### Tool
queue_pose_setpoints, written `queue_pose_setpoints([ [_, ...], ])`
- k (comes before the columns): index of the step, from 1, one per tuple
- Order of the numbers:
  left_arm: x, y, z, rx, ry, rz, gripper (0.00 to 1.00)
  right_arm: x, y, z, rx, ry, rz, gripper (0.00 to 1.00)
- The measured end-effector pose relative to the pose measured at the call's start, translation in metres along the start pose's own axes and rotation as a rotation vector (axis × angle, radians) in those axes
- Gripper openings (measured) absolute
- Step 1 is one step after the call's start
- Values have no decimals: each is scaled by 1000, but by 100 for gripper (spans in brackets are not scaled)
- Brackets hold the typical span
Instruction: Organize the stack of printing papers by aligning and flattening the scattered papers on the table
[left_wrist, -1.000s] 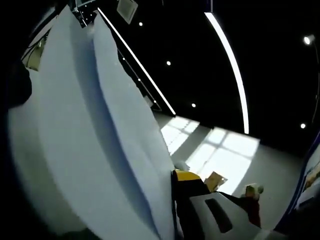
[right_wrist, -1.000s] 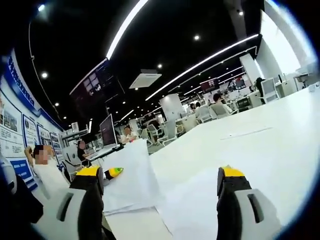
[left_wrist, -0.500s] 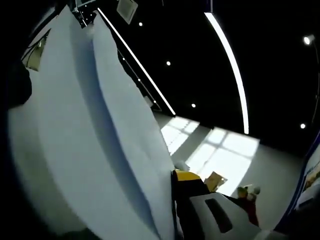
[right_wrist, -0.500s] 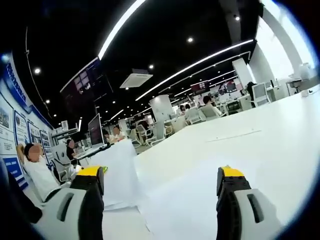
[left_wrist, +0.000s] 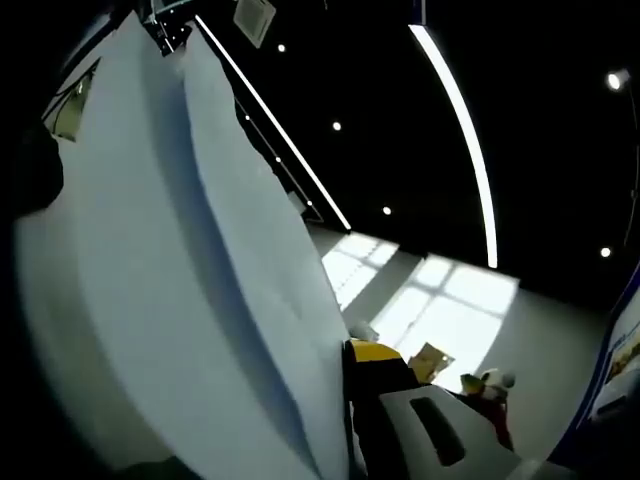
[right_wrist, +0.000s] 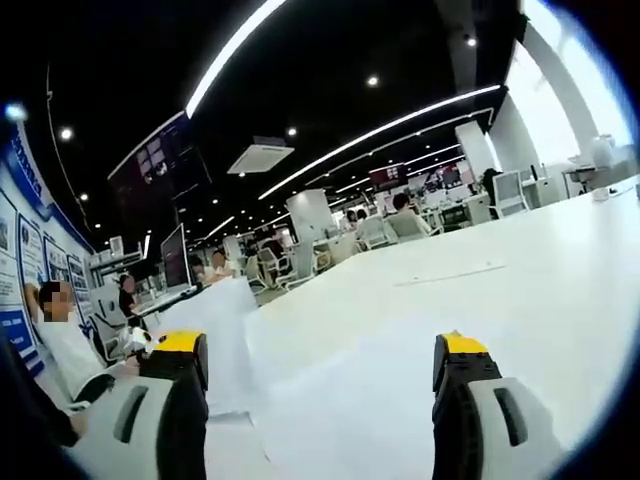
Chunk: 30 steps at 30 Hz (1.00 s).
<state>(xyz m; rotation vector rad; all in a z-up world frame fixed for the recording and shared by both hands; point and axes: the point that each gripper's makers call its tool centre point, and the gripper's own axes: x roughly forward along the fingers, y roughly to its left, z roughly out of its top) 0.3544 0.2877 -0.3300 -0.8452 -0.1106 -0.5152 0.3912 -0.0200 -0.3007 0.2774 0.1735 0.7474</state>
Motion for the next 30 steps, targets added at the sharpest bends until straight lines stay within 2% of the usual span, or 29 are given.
queue_pose_setpoints([
  [7,0,2,1,-1,1,0,7,3,-12,-3,1,9,-24,88],
  [21,0,3,2,-2,0,-1,7,6,-23,-4,-9,14,-51,88],
  [30,-1,2,2,-2,-1,-2,7,6,-20,2,-13,4,-49,87],
])
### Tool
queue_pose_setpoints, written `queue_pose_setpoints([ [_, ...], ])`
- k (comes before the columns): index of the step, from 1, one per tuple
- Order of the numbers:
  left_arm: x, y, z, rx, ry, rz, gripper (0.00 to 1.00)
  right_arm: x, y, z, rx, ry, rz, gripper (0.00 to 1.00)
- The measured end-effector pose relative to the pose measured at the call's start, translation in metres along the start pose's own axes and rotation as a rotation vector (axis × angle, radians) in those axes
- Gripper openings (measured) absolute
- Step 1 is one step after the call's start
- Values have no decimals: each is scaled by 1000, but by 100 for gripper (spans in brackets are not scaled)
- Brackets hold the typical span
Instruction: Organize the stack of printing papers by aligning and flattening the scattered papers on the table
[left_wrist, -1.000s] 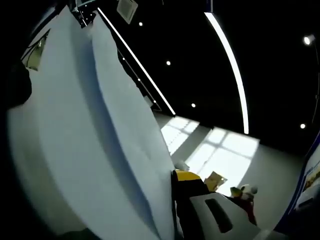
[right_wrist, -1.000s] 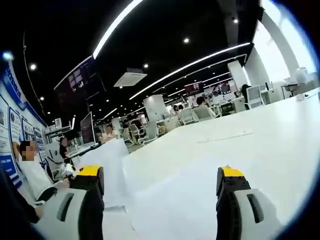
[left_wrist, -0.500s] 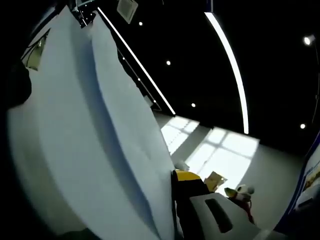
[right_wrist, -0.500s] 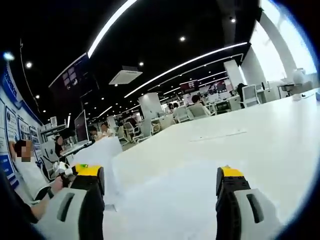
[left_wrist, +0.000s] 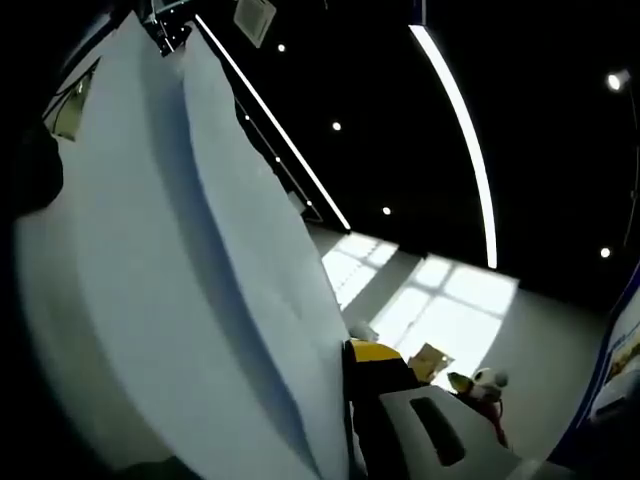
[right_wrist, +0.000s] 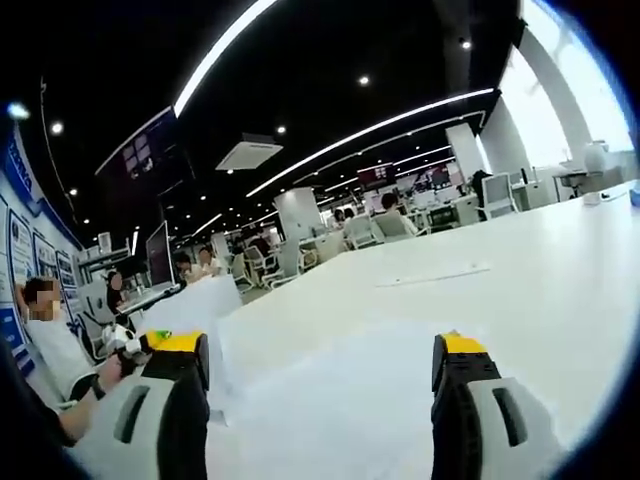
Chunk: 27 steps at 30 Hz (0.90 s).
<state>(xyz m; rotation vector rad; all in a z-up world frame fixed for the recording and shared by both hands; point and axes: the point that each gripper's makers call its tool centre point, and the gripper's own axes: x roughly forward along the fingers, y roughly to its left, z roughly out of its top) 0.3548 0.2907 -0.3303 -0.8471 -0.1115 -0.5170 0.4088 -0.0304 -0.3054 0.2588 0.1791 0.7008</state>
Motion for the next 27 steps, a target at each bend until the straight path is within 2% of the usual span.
queue_pose_setpoints([
  [6,-1,-2,0,-1,-3,-1,7,2,-3,3,-8,-1,-6,87],
  [18,0,6,4,-1,-2,-1,7,8,-13,5,-5,2,-23,87],
  [27,0,0,0,-1,0,-1,7,13,-22,6,-2,4,-36,87],
])
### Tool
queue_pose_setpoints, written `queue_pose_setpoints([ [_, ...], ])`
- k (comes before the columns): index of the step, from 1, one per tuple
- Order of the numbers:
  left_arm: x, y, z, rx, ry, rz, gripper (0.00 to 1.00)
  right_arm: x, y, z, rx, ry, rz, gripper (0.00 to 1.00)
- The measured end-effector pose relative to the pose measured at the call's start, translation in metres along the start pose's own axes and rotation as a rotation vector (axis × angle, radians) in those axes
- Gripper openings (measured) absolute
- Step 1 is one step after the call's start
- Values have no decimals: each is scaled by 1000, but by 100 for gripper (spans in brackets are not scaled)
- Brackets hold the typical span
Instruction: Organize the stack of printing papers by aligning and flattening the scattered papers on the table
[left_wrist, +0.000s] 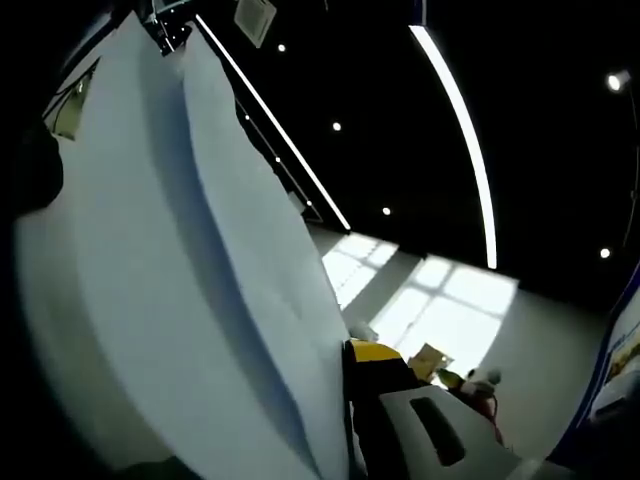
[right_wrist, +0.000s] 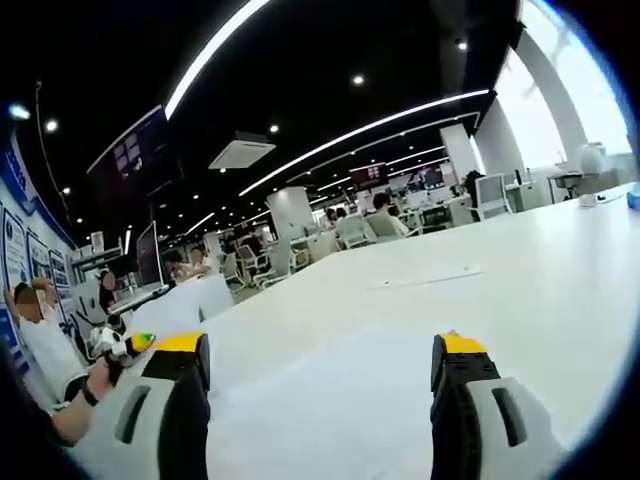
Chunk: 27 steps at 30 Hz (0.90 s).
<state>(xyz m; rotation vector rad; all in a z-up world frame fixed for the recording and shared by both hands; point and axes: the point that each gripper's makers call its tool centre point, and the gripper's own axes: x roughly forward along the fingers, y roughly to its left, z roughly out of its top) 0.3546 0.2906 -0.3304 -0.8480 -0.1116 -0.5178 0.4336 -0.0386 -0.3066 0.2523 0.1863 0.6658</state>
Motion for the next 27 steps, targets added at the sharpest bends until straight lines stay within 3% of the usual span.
queue_pose_setpoints([
  [27,0,-2,-1,0,7,-1,7,12,-31,-27,24,60,-75,86],
])
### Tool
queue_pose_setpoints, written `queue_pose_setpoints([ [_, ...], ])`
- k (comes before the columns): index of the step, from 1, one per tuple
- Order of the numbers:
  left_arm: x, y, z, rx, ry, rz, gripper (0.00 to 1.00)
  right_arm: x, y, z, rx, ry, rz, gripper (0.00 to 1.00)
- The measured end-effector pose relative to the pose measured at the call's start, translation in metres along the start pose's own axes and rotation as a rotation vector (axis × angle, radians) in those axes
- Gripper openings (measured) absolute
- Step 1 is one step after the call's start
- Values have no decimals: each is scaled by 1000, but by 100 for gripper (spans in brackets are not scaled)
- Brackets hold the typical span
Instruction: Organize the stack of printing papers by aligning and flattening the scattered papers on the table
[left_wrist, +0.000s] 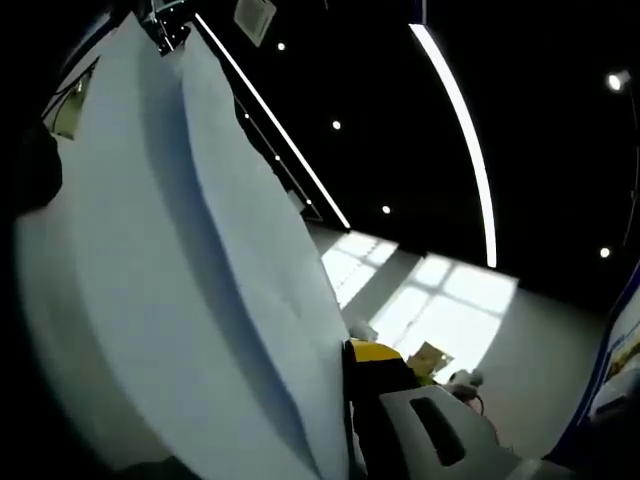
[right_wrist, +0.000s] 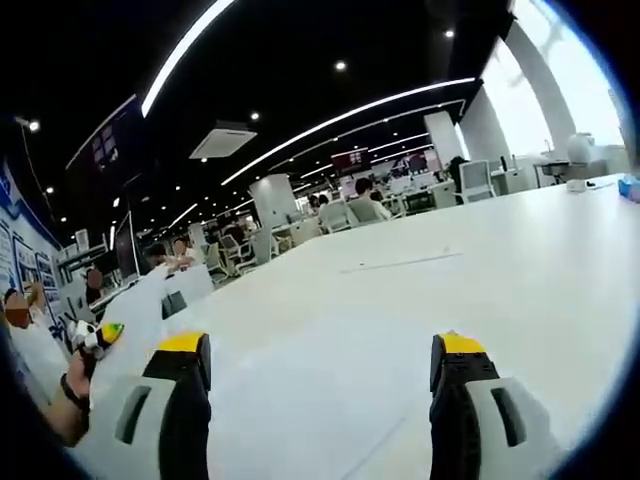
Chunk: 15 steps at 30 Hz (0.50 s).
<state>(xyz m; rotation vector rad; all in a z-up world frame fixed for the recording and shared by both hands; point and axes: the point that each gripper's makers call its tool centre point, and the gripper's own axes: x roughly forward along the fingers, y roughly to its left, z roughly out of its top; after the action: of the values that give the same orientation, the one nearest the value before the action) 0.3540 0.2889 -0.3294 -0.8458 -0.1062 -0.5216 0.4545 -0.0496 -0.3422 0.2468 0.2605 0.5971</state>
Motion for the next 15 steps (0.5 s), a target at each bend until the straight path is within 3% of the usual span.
queue_pose_setpoints([
  [6,0,0,0,-1,-2,1,7,1,-17,2,-55,11,-45,86],
  [15,0,4,2,0,-3,2,7,8,-35,0,-71,32,-75,86],
])
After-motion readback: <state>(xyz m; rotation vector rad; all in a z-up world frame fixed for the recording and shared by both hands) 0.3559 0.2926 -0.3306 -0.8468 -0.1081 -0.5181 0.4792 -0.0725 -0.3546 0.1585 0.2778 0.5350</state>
